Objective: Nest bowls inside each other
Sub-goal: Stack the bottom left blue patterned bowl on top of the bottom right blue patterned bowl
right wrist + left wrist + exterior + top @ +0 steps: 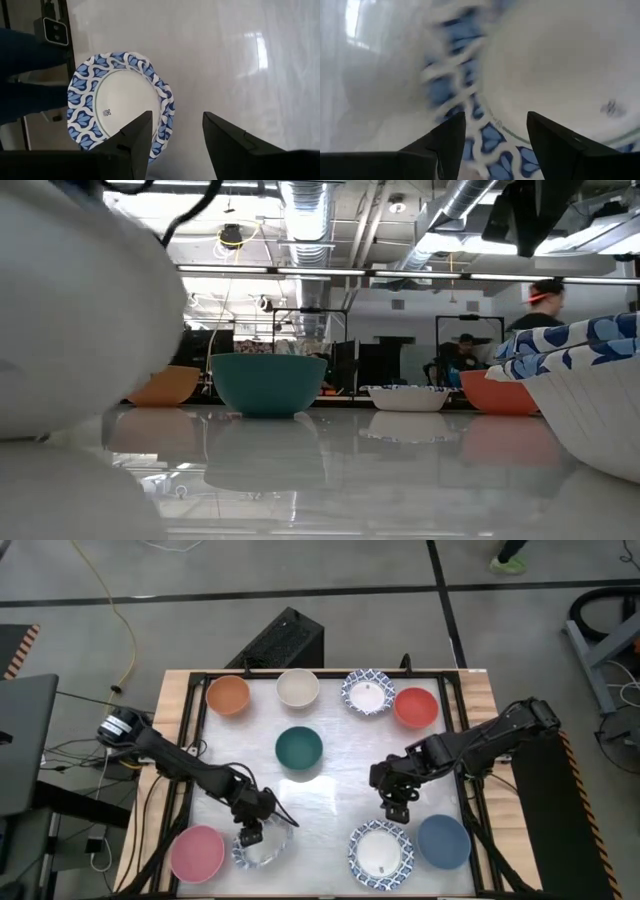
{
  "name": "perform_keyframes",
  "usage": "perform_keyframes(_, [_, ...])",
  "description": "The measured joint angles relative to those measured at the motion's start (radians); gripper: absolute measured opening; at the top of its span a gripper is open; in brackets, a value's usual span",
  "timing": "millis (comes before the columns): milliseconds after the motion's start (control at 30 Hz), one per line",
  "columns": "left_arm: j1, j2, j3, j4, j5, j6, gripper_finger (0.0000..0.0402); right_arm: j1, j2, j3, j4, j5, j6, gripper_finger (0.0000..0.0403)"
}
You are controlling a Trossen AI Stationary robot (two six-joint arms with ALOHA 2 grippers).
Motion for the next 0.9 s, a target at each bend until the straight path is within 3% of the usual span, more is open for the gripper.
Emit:
perform_keyframes(167, [-0.002, 0.055, 0.0, 0.016, 0.043, -0.001, 0.02, 0.007, 0.0, 0.0, -0.001, 0.006, -0.005, 0.0195])
perform_keyframes(367, [0.025, 0.022, 0.0, 0.018, 0.038, -0.062, 0.02, 0.006, 0.0, 0.0, -0.001, 0.024, -0.045, 0.0195])
perform_keyframes(733, [0.072, -0.175, 0.0, -0.015, -0.078, -0.162, 0.02, 0.004, 0.0, 0.0, 0.007, 0.062, -0.084, 0.0195])
perform_keyframes(900, [0.074, -0.266, 0.001, -0.17, -0.244, -0.166, 0.02, 0.004, 0.0, 0.0, 0.018, 0.073, -0.082, 0.0195])
